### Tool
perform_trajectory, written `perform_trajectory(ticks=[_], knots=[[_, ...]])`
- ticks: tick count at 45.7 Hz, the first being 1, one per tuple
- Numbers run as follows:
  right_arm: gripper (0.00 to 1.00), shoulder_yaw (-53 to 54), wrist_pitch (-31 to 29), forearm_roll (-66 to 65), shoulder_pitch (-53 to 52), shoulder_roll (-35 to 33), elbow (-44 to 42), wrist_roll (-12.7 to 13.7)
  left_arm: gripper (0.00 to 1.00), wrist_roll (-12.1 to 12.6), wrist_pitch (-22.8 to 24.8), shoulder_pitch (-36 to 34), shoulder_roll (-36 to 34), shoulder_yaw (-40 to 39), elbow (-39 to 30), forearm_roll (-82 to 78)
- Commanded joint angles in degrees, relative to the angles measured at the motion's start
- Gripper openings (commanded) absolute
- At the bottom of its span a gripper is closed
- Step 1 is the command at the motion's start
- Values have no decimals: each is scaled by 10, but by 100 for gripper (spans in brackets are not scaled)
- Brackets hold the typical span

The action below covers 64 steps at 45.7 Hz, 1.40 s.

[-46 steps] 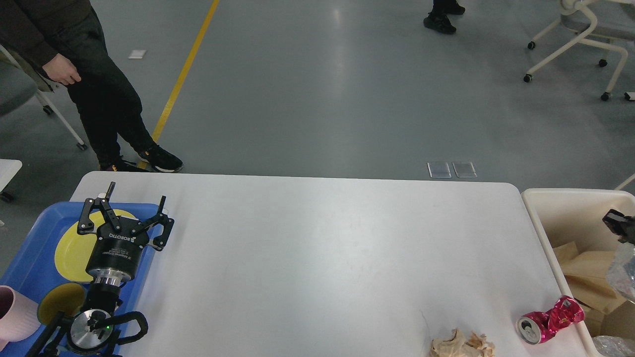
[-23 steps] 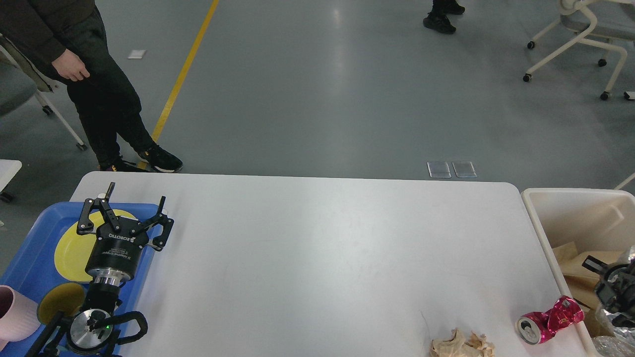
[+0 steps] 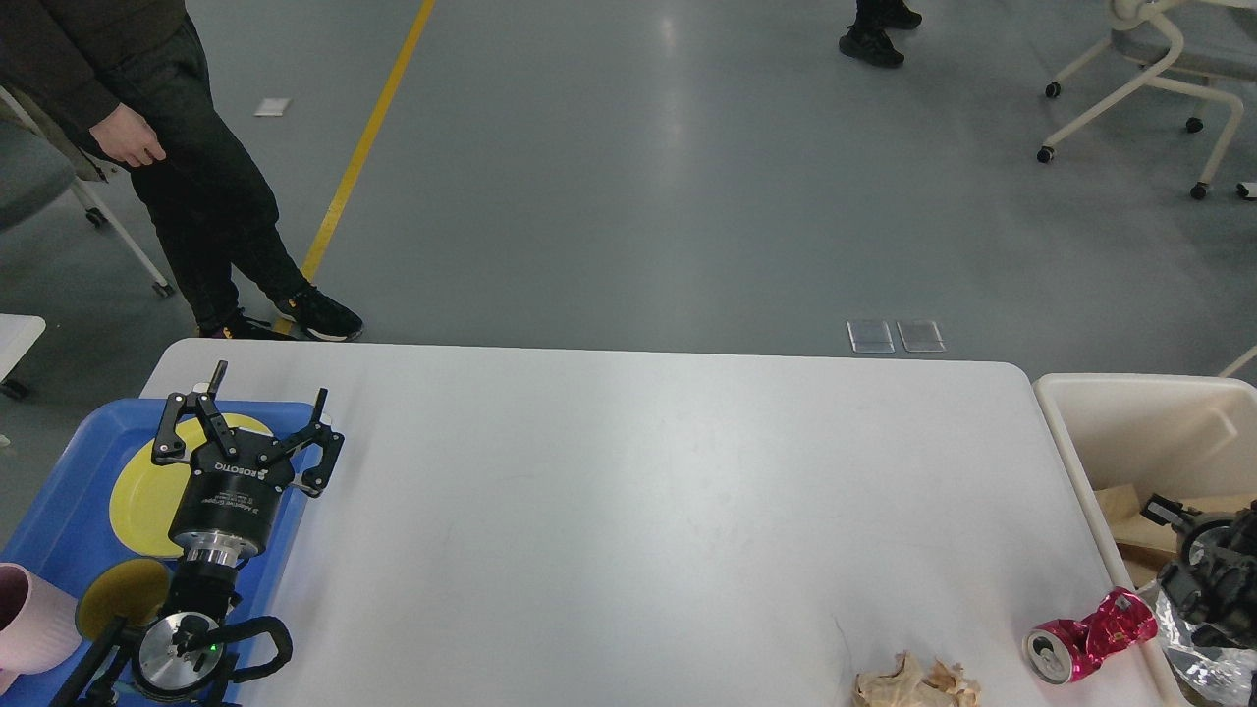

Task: Tidy desktop
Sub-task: 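Release the container in the bin and raise the right gripper, then swing the right gripper down toward the crumpled paper scrap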

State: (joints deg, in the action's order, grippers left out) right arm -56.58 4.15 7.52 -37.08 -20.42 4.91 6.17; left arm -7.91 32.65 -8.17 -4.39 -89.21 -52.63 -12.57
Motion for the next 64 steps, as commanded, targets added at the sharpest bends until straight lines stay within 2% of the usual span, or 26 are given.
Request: perform_trajectory(ticks=[1, 9, 14, 19, 30, 33, 37, 42, 45, 55, 64], knots=[[100, 1, 1, 0, -9, -4, 6, 0, 96, 0, 0, 0, 0, 0, 0, 0], [100, 2, -33, -1, -74, -32, 36, 1, 96, 1, 0, 0, 0, 0, 0, 0], [100, -12, -102, -11, -172, -67, 127, 4, 96, 1, 0, 0, 0, 0, 0, -1], [100, -50, -164, -55, -286, -74, 233, 7, 96, 1, 0, 0, 0, 0, 0, -1], [100, -193, -231, -77, -591, -52, 505, 8, 96, 1, 0, 0, 0, 0, 0, -1], [100, -228, -280, -77, -666, -22, 560, 8, 96, 1, 0, 0, 0, 0, 0, 0], [100, -241, -379, -76, -745, 14, 598, 8, 96, 1, 0, 0, 0, 0, 0, -1], [100, -235, -507, -76, -831, 27, 624, 8, 96, 1, 0, 0, 0, 0, 0, 0], [100, -233, -548, -74, -895, 29, 672, 9, 96, 1, 0, 0, 0, 0, 1, 0], [100, -230, -552, -73, -1072, 36, 874, 10, 96, 0, 0, 0, 0, 0, 0, 0], [100, -219, -509, -72, -1080, 34, 919, 9, 96, 1, 0, 0, 0, 0, 1, 0]])
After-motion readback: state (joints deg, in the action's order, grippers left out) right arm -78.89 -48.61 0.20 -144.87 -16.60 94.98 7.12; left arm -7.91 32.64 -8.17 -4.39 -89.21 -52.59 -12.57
